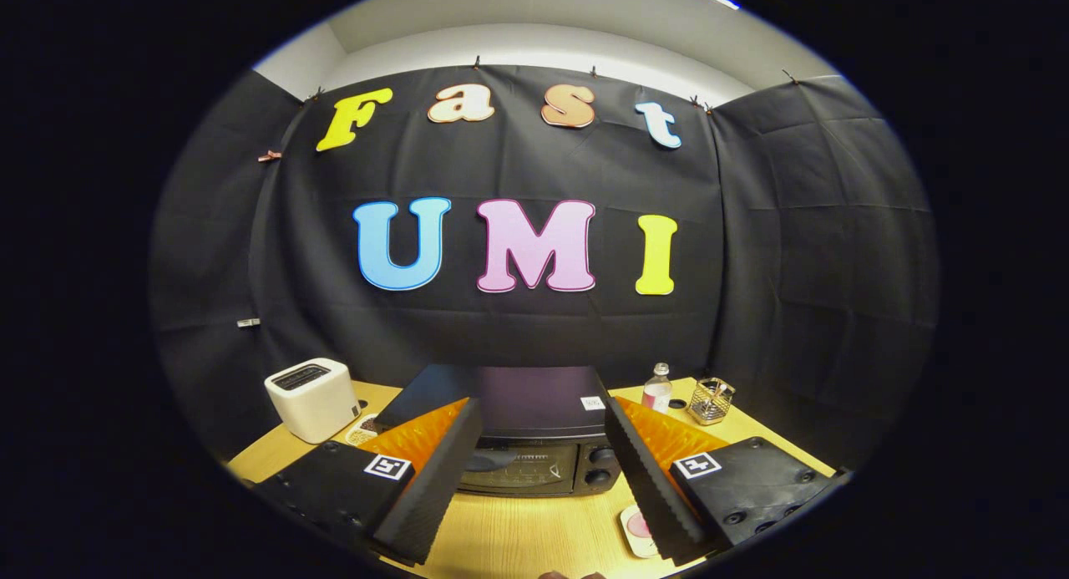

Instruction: Open the toaster oven, put the food inside, and close the toaster oven door.

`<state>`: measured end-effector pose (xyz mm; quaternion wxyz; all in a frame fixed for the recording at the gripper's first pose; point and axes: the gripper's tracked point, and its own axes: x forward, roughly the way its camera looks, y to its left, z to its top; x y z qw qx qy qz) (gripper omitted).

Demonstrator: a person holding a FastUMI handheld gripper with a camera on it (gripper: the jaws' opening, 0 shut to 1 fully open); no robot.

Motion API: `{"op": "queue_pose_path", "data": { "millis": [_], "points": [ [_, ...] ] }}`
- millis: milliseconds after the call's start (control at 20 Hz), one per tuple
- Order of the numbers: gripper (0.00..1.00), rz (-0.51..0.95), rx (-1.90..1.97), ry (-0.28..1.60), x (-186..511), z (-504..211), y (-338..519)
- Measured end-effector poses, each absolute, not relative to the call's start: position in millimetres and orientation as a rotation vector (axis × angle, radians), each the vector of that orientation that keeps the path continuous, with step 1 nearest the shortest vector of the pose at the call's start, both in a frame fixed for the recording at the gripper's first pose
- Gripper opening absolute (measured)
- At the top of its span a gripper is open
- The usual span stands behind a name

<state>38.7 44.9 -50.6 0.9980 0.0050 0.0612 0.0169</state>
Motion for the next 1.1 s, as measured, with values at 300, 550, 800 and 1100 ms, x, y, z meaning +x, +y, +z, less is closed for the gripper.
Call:
{"op": "queue_pose_path", "data": {
  "millis": [300, 550, 800, 1100],
  "points": [
    [0.98, 0.034, 0.023, 0.205, 84.0, -88.9, 75.2],
    [0.98, 0.072, -0.008, 0.265, 110.7, -125.5, 118.7],
    [0.99, 0.1, -0.053, 0.342, 116.1, -167.4, 140.4],
    [0.99, 0.089, -0.008, 0.416, 122.1, -186.4, 136.5]
  ]
}}
